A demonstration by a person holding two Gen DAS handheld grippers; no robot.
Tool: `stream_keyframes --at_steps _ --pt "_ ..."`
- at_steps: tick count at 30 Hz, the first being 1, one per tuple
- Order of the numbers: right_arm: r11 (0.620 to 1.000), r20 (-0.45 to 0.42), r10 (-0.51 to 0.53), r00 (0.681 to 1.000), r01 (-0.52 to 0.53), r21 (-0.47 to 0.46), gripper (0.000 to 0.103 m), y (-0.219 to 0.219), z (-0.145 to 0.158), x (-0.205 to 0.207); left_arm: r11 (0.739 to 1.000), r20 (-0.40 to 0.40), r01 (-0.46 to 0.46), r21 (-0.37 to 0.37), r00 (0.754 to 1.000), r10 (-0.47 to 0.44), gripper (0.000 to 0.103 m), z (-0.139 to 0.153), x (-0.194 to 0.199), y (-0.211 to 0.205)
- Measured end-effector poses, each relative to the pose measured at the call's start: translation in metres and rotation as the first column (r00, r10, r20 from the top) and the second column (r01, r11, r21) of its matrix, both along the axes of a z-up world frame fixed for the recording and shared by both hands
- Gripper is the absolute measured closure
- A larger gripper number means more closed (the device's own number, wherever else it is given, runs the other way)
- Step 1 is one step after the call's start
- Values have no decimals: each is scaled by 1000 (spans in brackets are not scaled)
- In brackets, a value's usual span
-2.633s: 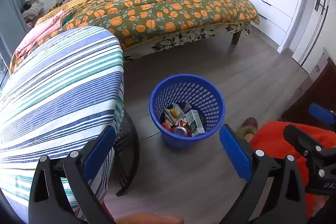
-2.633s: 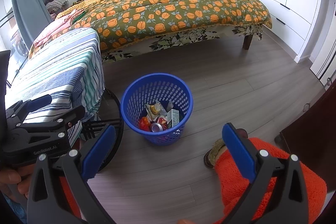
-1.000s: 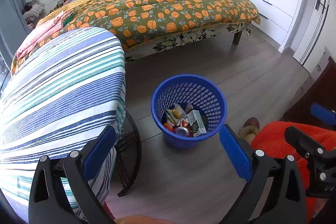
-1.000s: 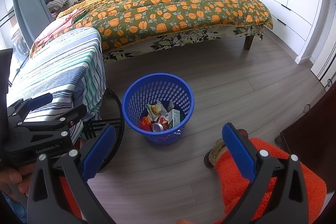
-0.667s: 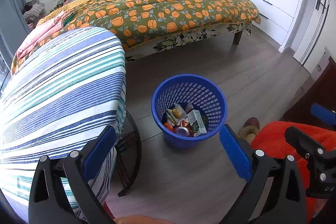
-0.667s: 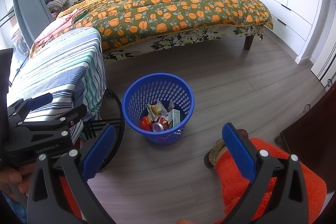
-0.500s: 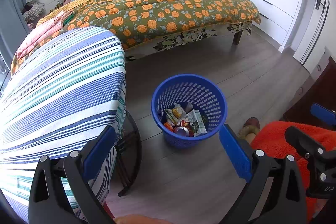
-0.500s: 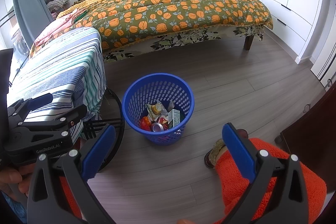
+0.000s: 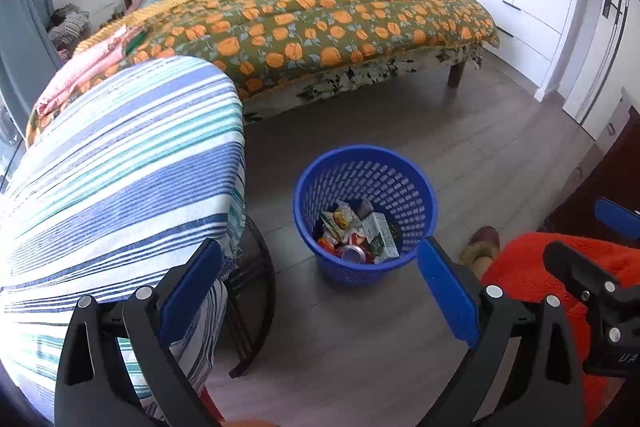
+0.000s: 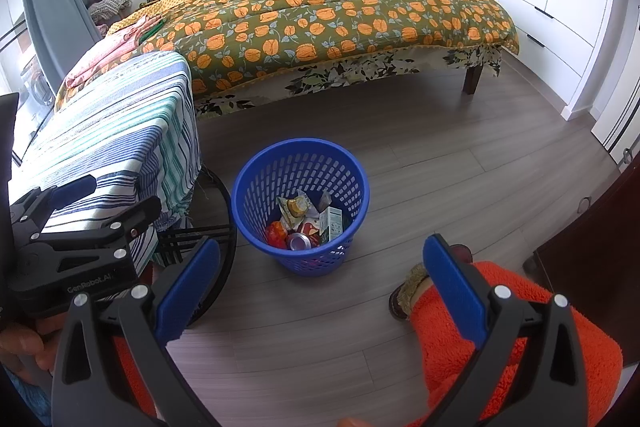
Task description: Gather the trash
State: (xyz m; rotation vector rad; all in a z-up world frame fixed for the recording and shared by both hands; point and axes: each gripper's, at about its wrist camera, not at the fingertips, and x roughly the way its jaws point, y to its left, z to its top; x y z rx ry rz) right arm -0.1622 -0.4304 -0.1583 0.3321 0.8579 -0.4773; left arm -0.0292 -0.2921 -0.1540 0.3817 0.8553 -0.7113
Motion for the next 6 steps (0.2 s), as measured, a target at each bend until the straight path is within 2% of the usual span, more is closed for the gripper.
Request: stream_keyframes --at_steps 6 --pt "1000 0 0 1000 0 0 5 2 0 0 1000 -3 2 1 1000 -2 6 0 0 -1"
